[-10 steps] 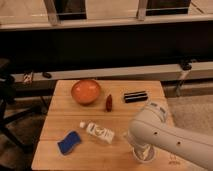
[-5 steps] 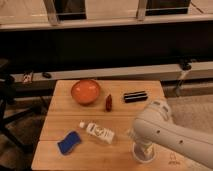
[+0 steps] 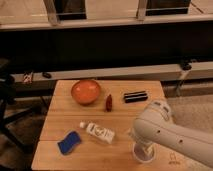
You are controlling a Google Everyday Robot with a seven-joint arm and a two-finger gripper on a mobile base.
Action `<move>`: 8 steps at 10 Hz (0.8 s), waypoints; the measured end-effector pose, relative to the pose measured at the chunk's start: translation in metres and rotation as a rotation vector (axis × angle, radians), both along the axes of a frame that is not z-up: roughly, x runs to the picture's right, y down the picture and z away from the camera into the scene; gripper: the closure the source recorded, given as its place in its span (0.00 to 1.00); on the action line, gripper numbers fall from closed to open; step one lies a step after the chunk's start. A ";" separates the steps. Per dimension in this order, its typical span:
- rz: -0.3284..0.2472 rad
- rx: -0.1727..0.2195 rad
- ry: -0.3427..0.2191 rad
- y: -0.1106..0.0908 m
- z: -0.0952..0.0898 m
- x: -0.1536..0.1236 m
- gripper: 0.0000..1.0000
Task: Pick up the ceramic cup
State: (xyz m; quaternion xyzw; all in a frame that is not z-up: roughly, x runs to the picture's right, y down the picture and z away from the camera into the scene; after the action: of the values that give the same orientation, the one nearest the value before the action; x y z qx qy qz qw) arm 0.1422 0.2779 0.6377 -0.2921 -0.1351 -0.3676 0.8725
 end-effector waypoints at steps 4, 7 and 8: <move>-0.016 -0.013 -0.015 0.012 0.004 -0.009 0.20; -0.029 -0.012 -0.022 0.017 0.009 -0.005 0.20; -0.032 -0.012 -0.025 0.018 0.010 -0.003 0.20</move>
State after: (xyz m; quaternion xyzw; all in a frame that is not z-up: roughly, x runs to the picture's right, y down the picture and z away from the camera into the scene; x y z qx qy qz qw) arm 0.1395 0.2964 0.6477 -0.2949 -0.1432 -0.3844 0.8630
